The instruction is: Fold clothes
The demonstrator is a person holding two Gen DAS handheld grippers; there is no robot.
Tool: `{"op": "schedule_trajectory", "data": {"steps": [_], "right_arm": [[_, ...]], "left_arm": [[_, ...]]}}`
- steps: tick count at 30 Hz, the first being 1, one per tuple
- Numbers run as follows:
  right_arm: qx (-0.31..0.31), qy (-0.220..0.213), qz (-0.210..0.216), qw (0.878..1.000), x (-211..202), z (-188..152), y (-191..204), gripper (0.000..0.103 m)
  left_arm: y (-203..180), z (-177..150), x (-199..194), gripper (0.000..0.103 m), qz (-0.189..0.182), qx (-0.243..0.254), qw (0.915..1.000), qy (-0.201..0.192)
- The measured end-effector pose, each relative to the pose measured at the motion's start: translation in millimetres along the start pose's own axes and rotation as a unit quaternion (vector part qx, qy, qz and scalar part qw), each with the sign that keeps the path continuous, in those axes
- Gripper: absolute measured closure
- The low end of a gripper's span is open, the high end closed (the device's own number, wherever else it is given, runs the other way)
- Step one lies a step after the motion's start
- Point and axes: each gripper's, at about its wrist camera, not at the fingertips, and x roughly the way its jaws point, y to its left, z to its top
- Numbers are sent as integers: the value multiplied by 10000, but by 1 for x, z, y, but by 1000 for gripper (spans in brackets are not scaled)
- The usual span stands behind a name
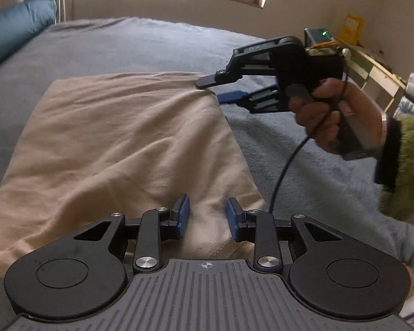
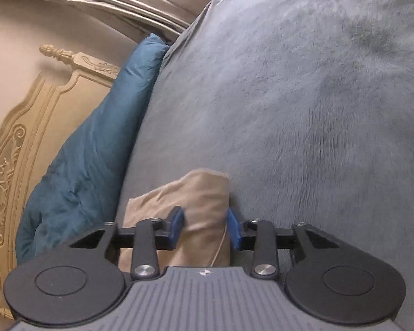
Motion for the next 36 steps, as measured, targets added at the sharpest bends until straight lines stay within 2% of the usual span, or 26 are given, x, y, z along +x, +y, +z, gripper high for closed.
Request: {"op": "schedule_trajectory", "data": {"steps": [3, 8, 11, 13, 14, 15, 19, 21, 24, 26, 29, 31, 33, 34, 36], "right_arm": [[327, -17, 202, 9993, 9, 13, -13, 82], [657, -186, 179, 9975, 26, 24, -23, 95], [873, -282, 228, 9955, 18, 24, -24, 90], [680, -309, 243, 9969, 4, 20, -19, 75], [534, -294, 240, 9978, -2, 18, -17, 62], [378, -205, 219, 9988, -6, 16, -14, 58], [78, 516, 95, 9986, 17, 12, -9, 57], [15, 710, 36, 9975, 33, 12, -7, 71], [249, 479, -52, 9985, 46, 19, -8, 81], [549, 103, -135, 9983, 43, 22, -11, 86], [895, -472, -301, 9944, 36, 27, -13, 84], [232, -685, -351, 9968, 20, 26, 12, 84], [-708, -537, -84, 9960, 11, 20, 49, 84], [-1194, -353, 72, 9922, 9, 16, 70, 84], [-2044, 506, 183, 9774, 29, 9, 108, 84]], "left_arm": [[-1, 1, 0, 74, -29, -73, 10000, 60], [-8, 5, 3, 74, 10, -38, 10000, 68], [-7, 10, 6, 74, -10, -78, 9999, 62], [-4, 10, 7, 74, -49, -150, 9999, 42], [-3, 10, 8, 74, -64, -179, 9998, 30], [-2, 9, 8, 74, -77, -199, 9998, 19], [3, 7, 6, 74, -167, -396, 9991, -1], [4, 7, 6, 74, -187, -424, 9989, -8], [3, 5, 5, 74, -181, -409, 9990, -40], [3, 5, 4, 74, -188, -422, 9989, -48], [3, 4, 5, 74, -203, -456, 9987, -60], [4, 3, 5, 74, -217, -485, 9986, -75], [6, 2, 5, 74, -248, -520, 9983, -107], [7, 2, 5, 74, -264, -538, 9981, -123], [9, 3, 6, 74, -297, -600, 9977, -112]]}}
